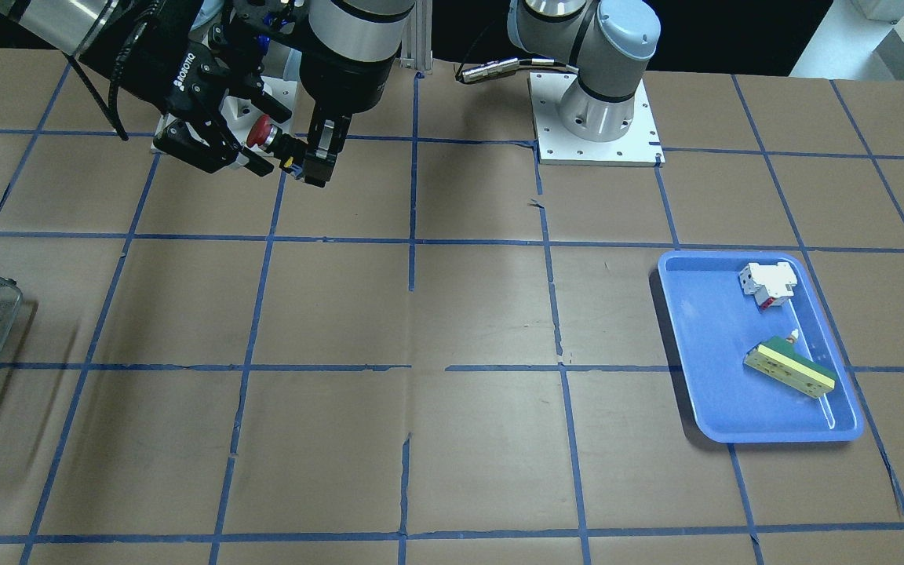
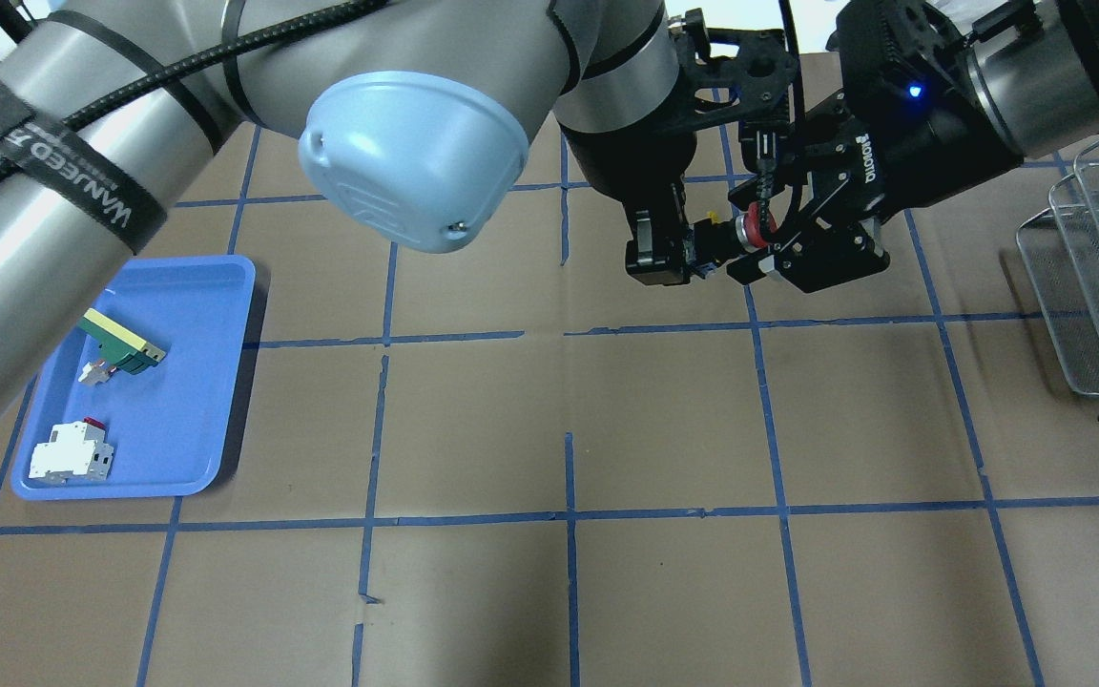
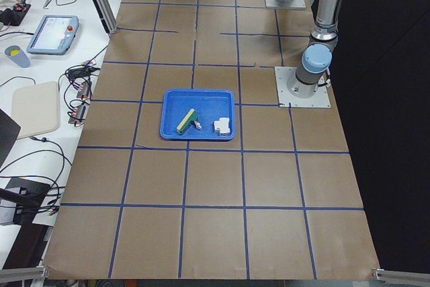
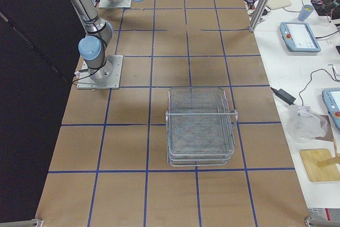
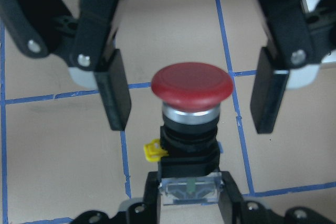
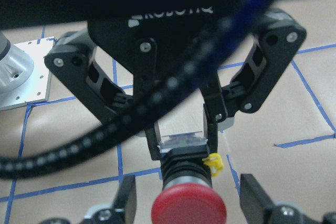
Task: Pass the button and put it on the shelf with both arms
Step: 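Close the right gripper on the button base below the left gripper, then open the left gripper and pull it away from the button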
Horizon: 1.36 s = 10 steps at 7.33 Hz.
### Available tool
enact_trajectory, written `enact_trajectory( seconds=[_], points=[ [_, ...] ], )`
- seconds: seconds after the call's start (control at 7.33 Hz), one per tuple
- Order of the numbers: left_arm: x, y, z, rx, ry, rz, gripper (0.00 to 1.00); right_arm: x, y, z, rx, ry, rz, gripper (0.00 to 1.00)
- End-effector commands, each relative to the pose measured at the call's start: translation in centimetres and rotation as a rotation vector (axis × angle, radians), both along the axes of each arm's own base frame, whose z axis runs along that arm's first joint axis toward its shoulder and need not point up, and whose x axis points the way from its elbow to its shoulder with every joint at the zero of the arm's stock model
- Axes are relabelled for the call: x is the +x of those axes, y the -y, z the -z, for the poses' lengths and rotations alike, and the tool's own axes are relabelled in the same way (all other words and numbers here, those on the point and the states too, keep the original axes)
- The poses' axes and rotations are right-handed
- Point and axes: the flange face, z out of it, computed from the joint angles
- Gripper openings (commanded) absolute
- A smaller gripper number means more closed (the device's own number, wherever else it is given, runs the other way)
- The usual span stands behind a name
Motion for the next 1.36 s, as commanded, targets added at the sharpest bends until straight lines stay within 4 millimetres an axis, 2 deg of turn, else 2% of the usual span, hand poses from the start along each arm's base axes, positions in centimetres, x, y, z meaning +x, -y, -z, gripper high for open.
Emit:
enact_trajectory(
  seconds=[0.0,0.27,0.41,0.68,0.95,1.09,1.23],
  points=[
    [0.0,0.0,0.0,-0.001,-0.001,0.0,0.0,0.0,-0.1,-0.3,-0.01,-0.004,-0.001,0.0],
    [0.0,0.1,0.1,-0.003,0.004,-0.002,0.0,-0.1,0.0,-0.4,-0.01,-0.01,-0.002,0.0],
    [-0.1,0.3,0.3,0.002,0.01,-0.021,0.99,-0.1,0.0,-0.4,-0.01,-0.013,-0.002,0.0],
    [0.1,0.1,-0.3,0.0,0.008,-0.055,1.0,-0.1,0.2,-0.4,-0.009,-0.015,-0.002,0.0],
    [1.4,-0.2,-1.3,-0.007,0.009,-0.078,1.0,-0.9,0.4,-0.1,-0.008,-0.053,0.003,0.0],
    [3.4,1.1,-1.4,0.001,0.029,-0.176,1.0,-1.7,0.8,-0.2,-0.034,-0.117,0.008,0.0],
    [6.4,2.9,-0.8,0.024,0.072,-0.331,1.0,-4.6,1.6,-0.5,-0.048,-0.185,0.057,0.0]
  ],
)
